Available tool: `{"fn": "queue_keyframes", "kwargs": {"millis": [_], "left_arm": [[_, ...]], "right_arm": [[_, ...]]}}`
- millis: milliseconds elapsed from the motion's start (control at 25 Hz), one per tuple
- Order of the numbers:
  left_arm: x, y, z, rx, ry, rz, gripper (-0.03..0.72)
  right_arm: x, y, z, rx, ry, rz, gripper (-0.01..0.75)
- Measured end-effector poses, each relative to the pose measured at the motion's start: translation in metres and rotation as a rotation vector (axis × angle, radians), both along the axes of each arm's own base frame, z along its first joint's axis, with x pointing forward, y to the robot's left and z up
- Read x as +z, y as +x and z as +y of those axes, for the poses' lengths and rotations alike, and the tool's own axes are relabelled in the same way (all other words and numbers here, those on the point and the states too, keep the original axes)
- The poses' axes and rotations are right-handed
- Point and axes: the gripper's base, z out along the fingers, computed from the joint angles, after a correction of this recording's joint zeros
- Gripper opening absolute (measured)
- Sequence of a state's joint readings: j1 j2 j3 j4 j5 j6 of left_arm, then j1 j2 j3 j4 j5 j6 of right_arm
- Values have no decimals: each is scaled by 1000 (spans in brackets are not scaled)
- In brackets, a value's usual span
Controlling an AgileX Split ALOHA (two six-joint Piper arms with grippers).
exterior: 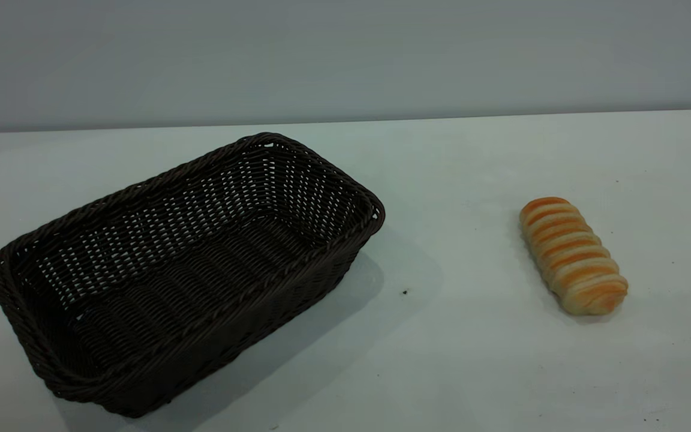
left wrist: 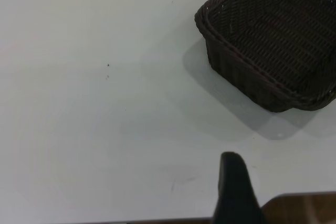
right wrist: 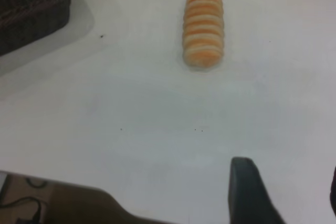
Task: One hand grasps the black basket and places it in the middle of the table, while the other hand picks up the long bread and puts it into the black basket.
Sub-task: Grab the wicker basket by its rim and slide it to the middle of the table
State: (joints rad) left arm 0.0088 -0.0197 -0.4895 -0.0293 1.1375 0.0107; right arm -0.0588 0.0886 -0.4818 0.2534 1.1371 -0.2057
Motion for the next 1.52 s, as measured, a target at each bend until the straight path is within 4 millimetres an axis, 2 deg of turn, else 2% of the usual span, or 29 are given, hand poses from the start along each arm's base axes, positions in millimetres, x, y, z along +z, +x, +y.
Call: {"fn": "queue_keyframes", "kwargs": {"millis": [1520], "left_arm": [[0, 0, 0, 0, 0, 0, 529]], "right_arm": [[0, 0, 0, 0, 0, 0, 356]]}}
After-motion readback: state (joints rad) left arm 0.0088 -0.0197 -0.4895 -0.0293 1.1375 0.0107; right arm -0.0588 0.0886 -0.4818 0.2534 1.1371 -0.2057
